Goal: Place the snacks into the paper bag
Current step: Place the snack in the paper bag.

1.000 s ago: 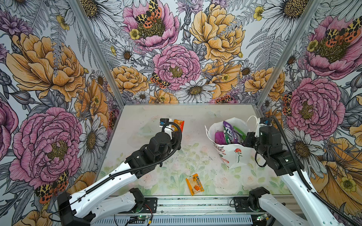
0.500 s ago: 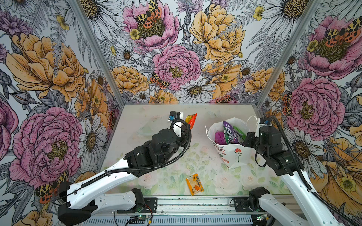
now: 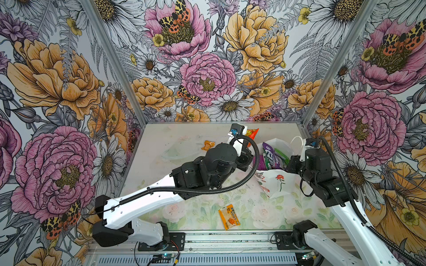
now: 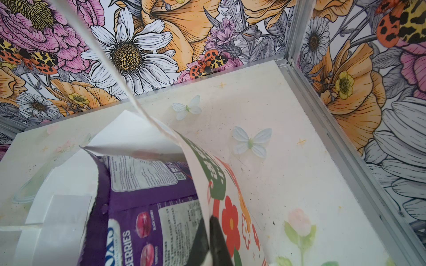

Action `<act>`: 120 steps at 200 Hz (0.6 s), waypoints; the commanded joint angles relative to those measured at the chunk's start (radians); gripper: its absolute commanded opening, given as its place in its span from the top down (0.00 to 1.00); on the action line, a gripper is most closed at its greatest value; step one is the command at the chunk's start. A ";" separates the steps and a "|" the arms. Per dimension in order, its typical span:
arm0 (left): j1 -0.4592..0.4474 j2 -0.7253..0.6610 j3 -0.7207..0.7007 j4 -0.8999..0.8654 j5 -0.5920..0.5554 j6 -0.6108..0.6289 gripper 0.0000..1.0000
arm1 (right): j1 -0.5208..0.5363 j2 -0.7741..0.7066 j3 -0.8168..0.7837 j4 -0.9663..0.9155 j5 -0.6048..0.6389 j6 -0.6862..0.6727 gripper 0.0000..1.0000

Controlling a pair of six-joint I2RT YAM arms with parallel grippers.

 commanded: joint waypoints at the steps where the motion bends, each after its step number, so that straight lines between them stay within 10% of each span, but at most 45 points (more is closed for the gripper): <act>1: -0.005 0.066 0.054 -0.026 0.058 0.004 1.00 | -0.007 -0.024 0.001 0.057 -0.005 0.010 1.00; 120: 0.029 0.318 0.192 -0.148 0.112 -0.129 1.00 | -0.008 -0.028 -0.001 0.057 -0.007 0.011 1.00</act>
